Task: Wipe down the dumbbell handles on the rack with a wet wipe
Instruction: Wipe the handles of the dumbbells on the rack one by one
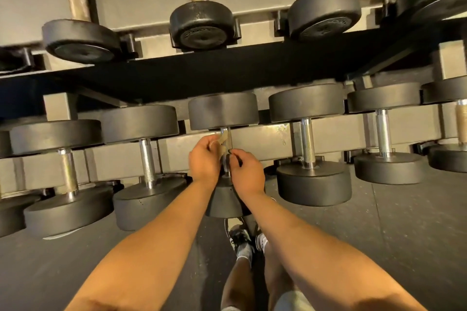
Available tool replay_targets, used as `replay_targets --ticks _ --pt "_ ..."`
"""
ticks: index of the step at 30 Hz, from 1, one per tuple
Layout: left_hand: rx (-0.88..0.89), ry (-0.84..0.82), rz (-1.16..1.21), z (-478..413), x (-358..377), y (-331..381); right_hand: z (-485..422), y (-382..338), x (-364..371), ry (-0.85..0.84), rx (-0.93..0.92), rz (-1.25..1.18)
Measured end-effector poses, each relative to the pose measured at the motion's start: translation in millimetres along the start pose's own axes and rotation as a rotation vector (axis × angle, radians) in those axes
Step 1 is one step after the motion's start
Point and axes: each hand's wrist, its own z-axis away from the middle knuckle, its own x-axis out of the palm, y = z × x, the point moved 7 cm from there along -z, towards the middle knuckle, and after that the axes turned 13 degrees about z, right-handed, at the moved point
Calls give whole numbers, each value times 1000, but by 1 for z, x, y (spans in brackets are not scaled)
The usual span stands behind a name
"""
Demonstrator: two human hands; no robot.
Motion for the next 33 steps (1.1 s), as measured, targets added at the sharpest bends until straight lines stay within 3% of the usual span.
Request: replay_targets --ticks 8,12,17,21,26,33 --pt "78 -45 -16 -13 20 -19 -6 7 0 106 -48 66" --pt "150 -63 -138 -7 18 -17 -6 6 0 84 -70 72" --pt "76 32 30 -12 20 -3 -7 9 2 88 -62 82" --pt "32 -88 191 -11 26 -15 -7 10 2 95 -55 85" --pt "30 -168 32 -12 20 -28 -5 8 0 90 -49 93" --pt "78 -106 -42 -19 24 -3 -7 11 4 105 -41 81"
